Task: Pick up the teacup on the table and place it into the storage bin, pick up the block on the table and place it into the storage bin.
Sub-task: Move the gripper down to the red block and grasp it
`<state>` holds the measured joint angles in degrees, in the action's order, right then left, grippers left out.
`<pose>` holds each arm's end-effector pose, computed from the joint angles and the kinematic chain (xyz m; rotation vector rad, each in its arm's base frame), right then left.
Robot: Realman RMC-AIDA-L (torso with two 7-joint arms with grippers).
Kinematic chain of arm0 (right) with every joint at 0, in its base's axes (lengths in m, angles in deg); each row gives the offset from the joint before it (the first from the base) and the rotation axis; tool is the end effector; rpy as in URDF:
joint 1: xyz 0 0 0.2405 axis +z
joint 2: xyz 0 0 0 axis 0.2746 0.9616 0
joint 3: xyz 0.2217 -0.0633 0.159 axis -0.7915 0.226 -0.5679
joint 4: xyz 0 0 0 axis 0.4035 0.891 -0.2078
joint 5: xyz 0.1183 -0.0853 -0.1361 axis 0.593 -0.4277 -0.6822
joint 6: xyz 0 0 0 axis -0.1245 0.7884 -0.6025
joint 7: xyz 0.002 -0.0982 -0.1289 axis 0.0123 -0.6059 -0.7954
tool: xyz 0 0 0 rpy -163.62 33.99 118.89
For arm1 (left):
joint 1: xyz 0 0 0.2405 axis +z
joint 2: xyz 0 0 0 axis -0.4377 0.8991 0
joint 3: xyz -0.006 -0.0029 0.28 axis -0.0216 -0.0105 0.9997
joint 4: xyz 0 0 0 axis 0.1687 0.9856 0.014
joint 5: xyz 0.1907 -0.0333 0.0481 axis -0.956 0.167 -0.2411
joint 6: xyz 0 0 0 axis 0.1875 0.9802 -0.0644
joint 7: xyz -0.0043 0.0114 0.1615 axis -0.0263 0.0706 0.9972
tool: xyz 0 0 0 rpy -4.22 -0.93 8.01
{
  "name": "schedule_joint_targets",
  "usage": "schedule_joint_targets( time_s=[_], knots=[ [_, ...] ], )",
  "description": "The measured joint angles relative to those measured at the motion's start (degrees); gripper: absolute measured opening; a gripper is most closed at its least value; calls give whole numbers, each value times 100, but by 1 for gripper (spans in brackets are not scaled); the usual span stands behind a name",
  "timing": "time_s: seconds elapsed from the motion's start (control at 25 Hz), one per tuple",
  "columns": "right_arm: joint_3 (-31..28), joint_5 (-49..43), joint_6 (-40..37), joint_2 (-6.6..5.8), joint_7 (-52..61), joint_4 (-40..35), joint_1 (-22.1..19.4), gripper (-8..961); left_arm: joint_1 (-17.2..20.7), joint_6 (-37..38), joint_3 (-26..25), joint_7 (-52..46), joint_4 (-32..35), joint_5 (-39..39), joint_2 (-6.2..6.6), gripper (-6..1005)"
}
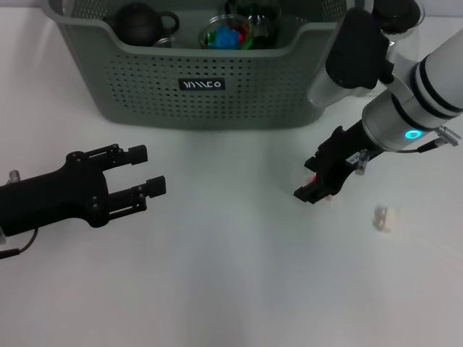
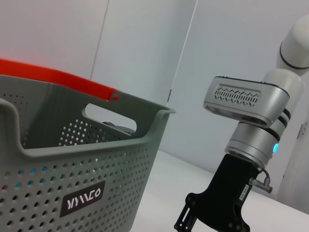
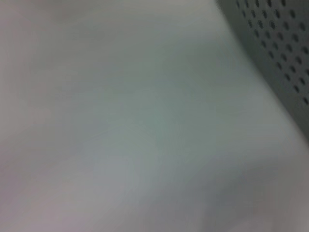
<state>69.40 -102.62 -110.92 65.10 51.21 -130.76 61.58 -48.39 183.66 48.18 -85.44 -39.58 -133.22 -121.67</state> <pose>0.2014 0.3781 -0.1006 -2.8883 0.5080 -0.5494 -0.3078 0.2603 -0.0194 -2.5827 -0.6797 -0.9160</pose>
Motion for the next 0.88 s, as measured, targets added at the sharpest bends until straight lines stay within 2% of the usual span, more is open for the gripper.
schedule_joint_targets(
  time_s=[0.88],
  knots=[
    [-43, -129, -186, -44, 143, 56, -50, 617, -10, -81, -3, -2, -32, 0, 2, 687]
  ],
)
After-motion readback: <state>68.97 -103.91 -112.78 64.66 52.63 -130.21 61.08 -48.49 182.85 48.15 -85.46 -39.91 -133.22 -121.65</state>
